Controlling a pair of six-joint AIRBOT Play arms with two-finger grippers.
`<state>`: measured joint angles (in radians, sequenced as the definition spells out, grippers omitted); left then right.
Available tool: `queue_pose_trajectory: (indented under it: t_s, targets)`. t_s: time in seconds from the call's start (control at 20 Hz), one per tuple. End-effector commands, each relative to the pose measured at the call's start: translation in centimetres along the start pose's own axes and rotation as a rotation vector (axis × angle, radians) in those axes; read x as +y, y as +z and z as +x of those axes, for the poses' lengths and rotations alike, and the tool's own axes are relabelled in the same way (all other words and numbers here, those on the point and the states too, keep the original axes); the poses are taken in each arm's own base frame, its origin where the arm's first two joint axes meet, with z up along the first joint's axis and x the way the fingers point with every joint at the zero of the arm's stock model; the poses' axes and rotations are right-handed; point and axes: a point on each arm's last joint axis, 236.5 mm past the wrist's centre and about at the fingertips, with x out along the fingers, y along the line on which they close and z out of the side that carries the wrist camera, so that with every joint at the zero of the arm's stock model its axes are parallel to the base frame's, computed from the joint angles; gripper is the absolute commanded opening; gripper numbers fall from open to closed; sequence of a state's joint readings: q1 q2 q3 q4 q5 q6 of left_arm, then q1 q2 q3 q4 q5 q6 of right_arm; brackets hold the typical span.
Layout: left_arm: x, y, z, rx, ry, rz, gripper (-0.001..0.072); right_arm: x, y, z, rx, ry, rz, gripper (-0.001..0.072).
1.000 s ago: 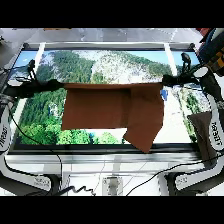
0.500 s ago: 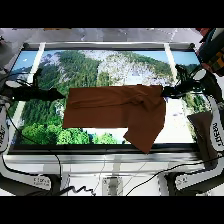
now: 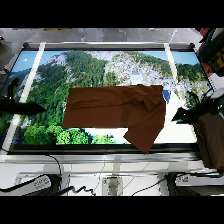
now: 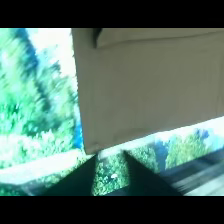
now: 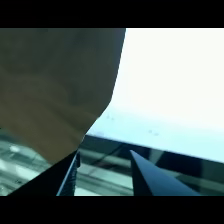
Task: Fold the clothes and pants, and hang the long-sleeved shirts on hangers.
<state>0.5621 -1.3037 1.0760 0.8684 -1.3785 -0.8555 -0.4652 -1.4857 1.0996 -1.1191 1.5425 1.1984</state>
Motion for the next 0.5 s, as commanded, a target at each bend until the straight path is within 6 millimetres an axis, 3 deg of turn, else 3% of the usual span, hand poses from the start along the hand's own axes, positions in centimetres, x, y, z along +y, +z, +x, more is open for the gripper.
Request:
queue_pose_trajectory:
  t_s: [0.0, 0.1, 0.2, 0.45]
  targets:
    - [1.4, -2.0, 0.8, -0.114, -0.031, -0.134, 0.0675, 2.2, -3.3, 4.3, 0.024, 0.19, 0.071, 0.0393]
    - [1.4, -3.4, 2.4, -0.078, -0.06, -0.174, 0.0688, 2.7, -3.0, 6.9, -0.023, 0.23, 0.113, 0.0392]
    - [1.4, -4.2, 3.8, -0.042, -0.078, -0.194, 0.0688, 1.8, -2.7, 8.8, -0.07, 0.207, 0.15, 0.0392]
    - [1.4, -5.0, 7.1, 0.028, -0.124, -0.23, 0.0688, 1.4, -4.5, 11.7, -0.053, 0.194, 0.199, 0.0382]
